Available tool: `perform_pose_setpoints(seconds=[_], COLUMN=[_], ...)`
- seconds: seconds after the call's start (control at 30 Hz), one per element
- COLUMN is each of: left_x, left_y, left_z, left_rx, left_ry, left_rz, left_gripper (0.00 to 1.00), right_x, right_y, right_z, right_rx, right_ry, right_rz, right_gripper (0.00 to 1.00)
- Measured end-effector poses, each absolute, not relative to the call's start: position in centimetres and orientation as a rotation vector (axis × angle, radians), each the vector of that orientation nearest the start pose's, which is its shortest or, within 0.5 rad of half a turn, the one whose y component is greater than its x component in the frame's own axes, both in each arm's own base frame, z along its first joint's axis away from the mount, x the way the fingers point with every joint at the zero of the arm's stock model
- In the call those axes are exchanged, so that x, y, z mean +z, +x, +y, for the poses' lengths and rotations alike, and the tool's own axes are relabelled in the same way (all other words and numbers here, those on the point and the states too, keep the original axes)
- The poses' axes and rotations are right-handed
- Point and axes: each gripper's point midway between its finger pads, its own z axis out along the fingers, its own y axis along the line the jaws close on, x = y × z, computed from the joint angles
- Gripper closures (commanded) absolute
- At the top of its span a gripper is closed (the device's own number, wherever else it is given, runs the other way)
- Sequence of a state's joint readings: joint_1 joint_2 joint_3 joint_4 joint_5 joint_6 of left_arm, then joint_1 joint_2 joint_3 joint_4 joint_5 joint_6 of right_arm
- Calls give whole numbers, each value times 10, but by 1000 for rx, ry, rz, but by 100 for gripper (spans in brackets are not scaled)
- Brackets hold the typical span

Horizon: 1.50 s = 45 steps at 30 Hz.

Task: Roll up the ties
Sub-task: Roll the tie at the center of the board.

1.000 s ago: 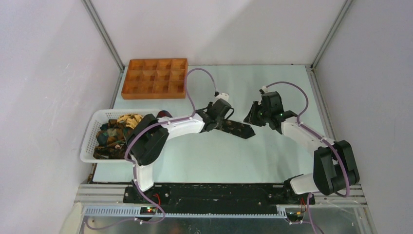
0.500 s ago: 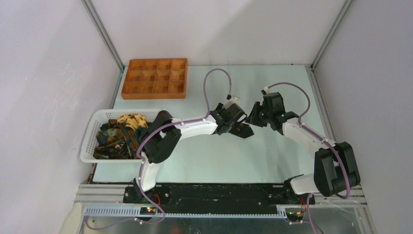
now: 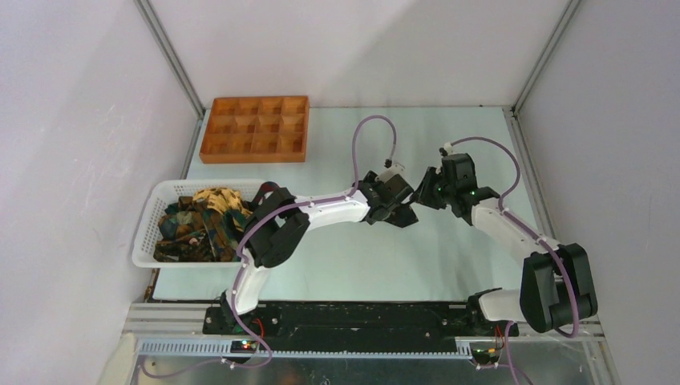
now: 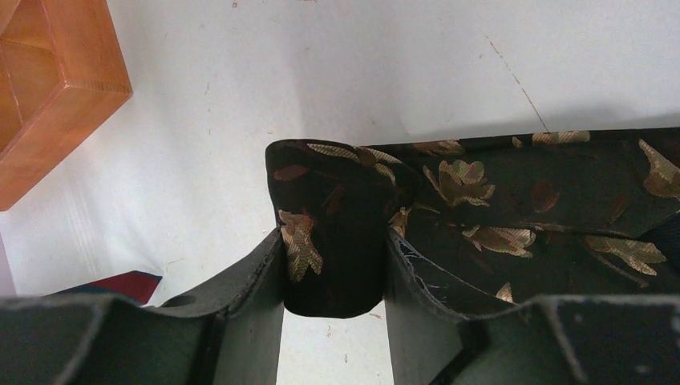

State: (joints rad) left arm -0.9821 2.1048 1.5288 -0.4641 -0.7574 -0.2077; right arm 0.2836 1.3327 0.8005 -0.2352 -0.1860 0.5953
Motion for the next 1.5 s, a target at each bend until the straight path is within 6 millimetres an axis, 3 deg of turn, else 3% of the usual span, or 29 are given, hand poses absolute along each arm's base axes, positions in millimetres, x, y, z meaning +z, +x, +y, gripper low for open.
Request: perform_pose_setpoints(seconds=[0.4, 0.73, 1.23, 1.5], left_x=[54, 53, 52, 52], left_y=[344, 339, 336, 336], left_z=[-327, -337, -340, -339], left_rx=[411, 348, 330, 332], left_ry=[679, 723, 738, 737], left_rz=[2199, 2242, 2255, 2254], left_gripper=[51, 47, 49, 50], right_x=[100, 98, 98, 69], right_y=[318, 318, 317, 316], right_z=[138, 137, 140, 150], right_rx=[620, 621, 649, 647], right_ry=[325, 336, 341, 362], right_rz=[2397, 2399, 2402, 2483], right_gripper=[76, 76, 77, 91])
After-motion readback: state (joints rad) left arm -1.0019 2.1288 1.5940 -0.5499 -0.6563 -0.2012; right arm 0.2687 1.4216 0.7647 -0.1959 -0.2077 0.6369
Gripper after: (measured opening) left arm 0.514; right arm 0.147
